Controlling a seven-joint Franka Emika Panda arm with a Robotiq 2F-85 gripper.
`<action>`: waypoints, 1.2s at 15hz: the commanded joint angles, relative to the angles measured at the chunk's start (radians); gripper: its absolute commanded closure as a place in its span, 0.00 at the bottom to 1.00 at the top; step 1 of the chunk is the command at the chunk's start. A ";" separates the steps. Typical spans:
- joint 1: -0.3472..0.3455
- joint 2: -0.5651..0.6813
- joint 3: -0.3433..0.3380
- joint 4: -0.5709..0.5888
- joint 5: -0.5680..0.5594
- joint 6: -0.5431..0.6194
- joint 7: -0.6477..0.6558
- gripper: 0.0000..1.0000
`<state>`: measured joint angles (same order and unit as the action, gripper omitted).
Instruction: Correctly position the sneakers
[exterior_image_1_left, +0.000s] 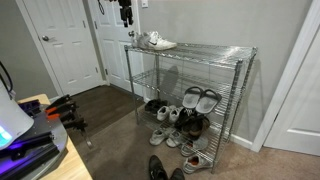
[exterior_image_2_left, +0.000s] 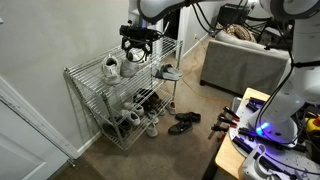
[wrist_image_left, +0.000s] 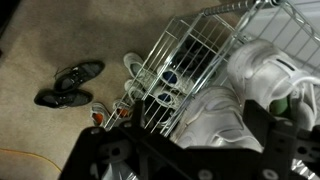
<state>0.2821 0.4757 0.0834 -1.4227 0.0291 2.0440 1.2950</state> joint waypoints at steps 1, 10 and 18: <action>0.034 0.053 -0.048 0.030 -0.040 0.136 0.150 0.00; 0.073 0.153 -0.141 0.059 -0.168 0.183 0.424 0.00; 0.074 0.196 -0.140 0.073 -0.175 0.167 0.482 0.00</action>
<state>0.3472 0.6483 -0.0492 -1.3722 -0.1272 2.2148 1.7252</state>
